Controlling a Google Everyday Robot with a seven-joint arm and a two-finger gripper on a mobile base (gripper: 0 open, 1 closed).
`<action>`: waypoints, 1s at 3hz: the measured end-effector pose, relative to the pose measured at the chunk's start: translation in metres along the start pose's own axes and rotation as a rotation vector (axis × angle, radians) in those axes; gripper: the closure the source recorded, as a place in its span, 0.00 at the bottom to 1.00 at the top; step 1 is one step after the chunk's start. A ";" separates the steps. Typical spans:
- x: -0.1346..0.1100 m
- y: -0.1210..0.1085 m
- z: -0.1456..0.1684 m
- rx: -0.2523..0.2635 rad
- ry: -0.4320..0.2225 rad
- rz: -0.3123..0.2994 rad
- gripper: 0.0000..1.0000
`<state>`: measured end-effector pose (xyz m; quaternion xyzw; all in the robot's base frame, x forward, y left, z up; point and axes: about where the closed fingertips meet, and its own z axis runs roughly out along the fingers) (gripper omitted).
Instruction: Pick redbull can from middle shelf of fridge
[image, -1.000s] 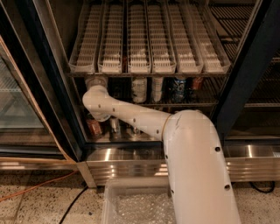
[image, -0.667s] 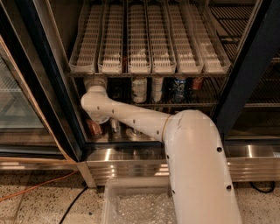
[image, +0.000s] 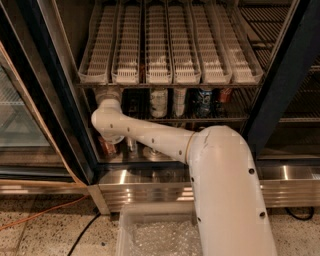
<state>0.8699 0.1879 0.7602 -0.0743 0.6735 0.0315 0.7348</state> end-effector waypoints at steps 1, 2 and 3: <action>0.001 0.000 0.000 0.001 -0.003 -0.001 0.29; 0.003 0.003 -0.005 0.001 -0.008 -0.003 0.30; 0.004 0.004 -0.006 0.000 -0.007 -0.003 0.48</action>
Offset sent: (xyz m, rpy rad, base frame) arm -0.0117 0.0059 -0.0068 -0.0036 -0.0151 0.0019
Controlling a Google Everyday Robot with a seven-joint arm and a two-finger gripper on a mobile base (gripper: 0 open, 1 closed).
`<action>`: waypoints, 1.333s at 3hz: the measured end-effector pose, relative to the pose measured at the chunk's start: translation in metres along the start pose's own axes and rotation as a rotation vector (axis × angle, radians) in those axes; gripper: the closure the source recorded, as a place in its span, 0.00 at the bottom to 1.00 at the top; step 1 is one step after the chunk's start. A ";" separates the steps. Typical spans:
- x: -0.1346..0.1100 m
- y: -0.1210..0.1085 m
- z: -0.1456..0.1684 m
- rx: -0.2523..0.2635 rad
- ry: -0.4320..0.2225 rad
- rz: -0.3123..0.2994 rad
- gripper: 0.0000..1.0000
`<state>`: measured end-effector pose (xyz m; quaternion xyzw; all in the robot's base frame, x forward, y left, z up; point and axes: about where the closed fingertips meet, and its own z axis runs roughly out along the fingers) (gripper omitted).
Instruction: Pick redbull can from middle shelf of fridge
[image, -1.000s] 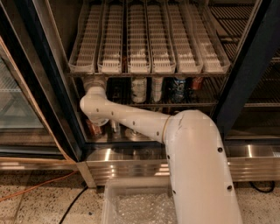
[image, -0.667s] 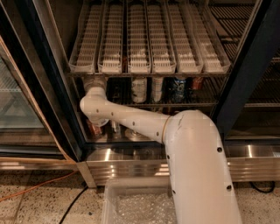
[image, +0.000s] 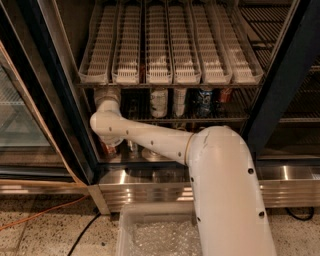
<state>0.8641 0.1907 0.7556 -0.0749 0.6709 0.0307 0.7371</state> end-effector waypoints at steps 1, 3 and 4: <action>0.007 0.000 -0.002 0.003 0.016 0.001 0.48; 0.007 0.000 -0.002 0.003 0.016 0.001 0.52; 0.007 0.000 -0.001 0.004 0.016 0.001 0.52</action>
Offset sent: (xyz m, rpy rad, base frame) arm -0.0035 -0.0009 -0.0172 -0.0033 0.0363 -0.0099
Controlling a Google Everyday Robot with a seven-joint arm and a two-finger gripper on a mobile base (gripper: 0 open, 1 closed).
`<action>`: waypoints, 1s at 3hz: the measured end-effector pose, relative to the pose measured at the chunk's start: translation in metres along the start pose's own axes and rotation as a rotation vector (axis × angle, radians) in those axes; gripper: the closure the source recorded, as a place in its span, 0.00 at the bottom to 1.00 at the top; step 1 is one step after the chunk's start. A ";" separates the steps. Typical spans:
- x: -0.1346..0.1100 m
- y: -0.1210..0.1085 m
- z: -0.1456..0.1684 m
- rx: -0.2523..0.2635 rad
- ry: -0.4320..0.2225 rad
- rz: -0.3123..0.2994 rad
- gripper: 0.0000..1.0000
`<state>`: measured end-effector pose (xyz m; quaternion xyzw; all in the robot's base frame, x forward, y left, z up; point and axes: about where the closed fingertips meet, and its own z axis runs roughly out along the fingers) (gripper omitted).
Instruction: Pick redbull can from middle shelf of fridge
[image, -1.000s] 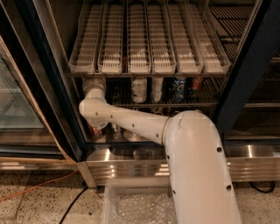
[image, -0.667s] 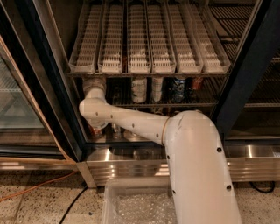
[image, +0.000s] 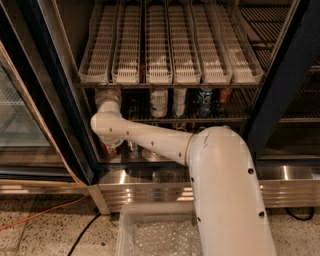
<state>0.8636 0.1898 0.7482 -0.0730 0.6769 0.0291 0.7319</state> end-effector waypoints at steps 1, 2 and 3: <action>0.006 -0.003 0.011 0.010 0.017 0.000 0.53; 0.016 -0.008 0.022 0.029 0.045 0.001 0.53; 0.020 -0.011 0.033 0.040 0.061 -0.002 0.52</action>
Offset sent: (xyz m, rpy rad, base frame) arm 0.0381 -0.0093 -0.0256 -0.0046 0.0784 -0.0560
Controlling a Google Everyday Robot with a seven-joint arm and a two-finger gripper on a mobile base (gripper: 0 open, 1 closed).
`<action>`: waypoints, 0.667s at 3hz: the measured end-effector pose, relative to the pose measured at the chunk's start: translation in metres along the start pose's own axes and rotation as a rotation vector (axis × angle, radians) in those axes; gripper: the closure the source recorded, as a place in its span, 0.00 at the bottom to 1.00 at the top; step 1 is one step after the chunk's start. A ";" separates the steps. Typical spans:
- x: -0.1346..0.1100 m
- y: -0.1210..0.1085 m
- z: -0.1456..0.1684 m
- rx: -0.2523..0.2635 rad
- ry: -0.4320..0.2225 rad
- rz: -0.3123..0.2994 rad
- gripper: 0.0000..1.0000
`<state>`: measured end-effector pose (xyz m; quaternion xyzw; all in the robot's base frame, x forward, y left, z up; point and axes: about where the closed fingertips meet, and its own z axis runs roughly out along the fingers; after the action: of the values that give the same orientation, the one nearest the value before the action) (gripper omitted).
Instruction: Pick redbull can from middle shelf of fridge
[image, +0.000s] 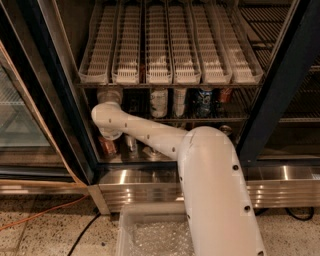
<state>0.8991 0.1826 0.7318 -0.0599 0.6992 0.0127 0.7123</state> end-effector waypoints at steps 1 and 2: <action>0.003 0.002 0.010 -0.001 0.019 0.001 0.51; 0.005 0.003 0.017 -0.002 0.034 0.003 0.52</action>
Offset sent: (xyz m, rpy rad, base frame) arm 0.0248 0.0076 -0.0071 -0.0008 0.0530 0.0019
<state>0.9159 0.1869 0.7268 -0.0599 0.7113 0.0134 0.7002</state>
